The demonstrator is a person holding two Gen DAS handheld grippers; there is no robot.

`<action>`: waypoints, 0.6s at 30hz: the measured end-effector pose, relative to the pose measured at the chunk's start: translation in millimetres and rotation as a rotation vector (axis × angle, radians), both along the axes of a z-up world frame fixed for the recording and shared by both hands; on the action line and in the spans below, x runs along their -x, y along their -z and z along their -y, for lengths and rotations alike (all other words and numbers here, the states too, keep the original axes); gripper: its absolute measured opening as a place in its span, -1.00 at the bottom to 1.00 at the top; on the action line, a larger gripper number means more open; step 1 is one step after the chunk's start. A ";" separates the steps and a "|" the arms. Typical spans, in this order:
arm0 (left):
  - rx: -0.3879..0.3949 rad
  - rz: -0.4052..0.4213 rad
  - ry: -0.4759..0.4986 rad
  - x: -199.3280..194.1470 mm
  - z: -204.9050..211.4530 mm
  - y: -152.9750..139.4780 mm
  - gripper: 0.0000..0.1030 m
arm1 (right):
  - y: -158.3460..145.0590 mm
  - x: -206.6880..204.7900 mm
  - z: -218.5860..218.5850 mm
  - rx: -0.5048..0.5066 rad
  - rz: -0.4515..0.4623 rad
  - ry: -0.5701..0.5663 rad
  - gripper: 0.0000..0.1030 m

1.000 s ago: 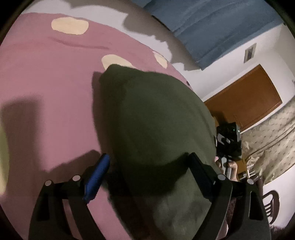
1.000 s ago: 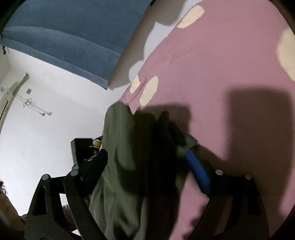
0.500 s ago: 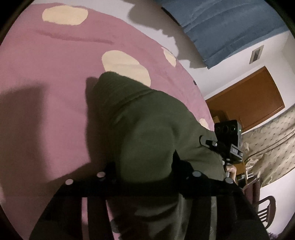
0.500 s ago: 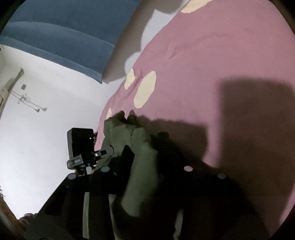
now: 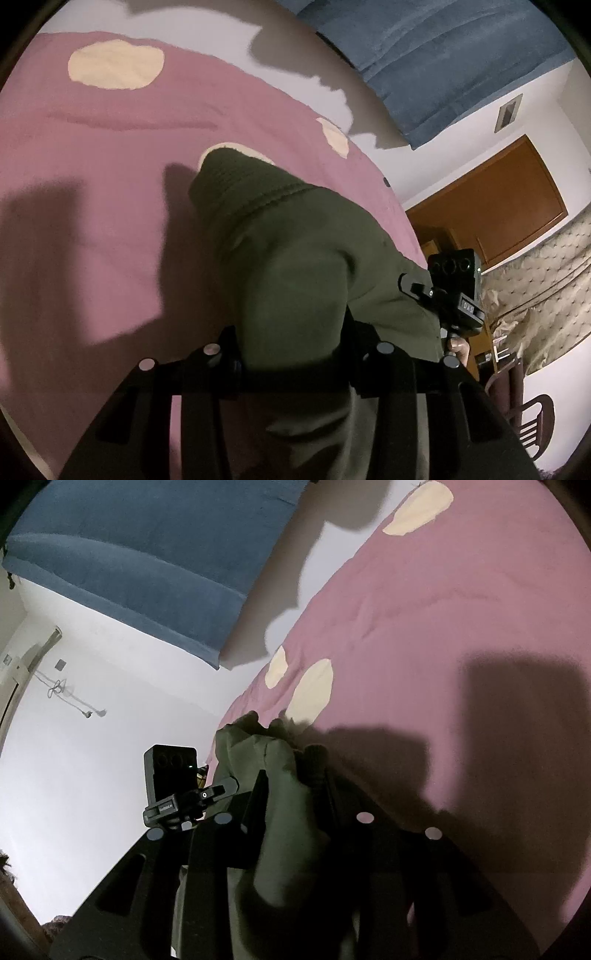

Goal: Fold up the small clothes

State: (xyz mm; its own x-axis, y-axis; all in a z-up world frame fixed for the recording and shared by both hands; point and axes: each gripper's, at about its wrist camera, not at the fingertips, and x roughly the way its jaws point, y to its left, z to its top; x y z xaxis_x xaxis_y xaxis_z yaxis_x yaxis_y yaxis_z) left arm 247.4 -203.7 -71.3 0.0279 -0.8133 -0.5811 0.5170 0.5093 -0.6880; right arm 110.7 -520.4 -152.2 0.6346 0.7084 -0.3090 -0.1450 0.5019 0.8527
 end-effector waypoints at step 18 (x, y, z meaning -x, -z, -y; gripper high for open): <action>0.076 -0.158 -0.075 86.0 -92.9 7.3 0.66 | -9.2 92.7 27.6 -0.046 -0.089 0.090 0.76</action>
